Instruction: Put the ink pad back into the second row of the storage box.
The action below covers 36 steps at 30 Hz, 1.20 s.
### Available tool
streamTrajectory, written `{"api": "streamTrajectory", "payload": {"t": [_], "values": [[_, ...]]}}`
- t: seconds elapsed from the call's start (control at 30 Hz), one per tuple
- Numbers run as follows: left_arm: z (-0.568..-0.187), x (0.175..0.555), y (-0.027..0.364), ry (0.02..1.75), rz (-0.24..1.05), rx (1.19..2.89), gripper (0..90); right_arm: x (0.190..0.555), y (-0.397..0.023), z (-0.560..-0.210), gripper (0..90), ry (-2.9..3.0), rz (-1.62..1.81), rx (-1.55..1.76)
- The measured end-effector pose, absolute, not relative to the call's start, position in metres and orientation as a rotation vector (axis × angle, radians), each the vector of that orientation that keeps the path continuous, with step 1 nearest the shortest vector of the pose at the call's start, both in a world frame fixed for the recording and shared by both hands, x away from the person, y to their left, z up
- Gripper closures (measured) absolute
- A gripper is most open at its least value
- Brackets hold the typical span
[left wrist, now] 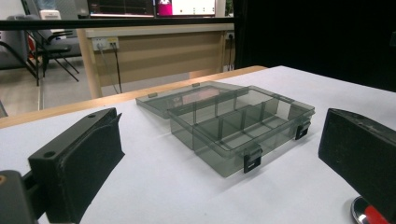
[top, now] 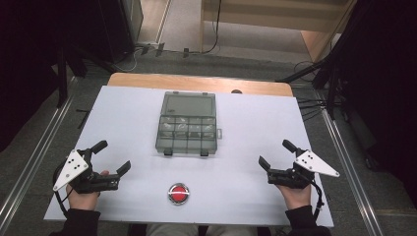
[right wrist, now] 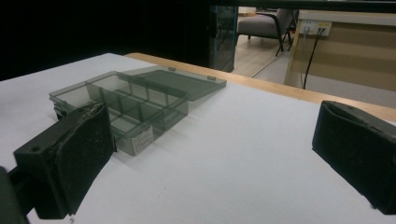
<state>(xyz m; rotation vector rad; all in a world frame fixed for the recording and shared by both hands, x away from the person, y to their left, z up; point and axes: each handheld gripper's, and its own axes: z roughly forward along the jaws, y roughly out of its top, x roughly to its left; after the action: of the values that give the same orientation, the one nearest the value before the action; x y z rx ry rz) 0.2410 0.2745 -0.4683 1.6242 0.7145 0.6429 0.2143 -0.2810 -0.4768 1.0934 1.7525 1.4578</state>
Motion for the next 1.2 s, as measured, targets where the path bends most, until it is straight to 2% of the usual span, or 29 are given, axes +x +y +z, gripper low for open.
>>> {"api": "streamTrajectory", "payload": {"t": [1.2], "values": [[-0.469,0.242,0.274,0.728,0.636,1.623,0.0,0.218,-0.265,-0.490,0.0,1.935,1.389,1.077]]}}
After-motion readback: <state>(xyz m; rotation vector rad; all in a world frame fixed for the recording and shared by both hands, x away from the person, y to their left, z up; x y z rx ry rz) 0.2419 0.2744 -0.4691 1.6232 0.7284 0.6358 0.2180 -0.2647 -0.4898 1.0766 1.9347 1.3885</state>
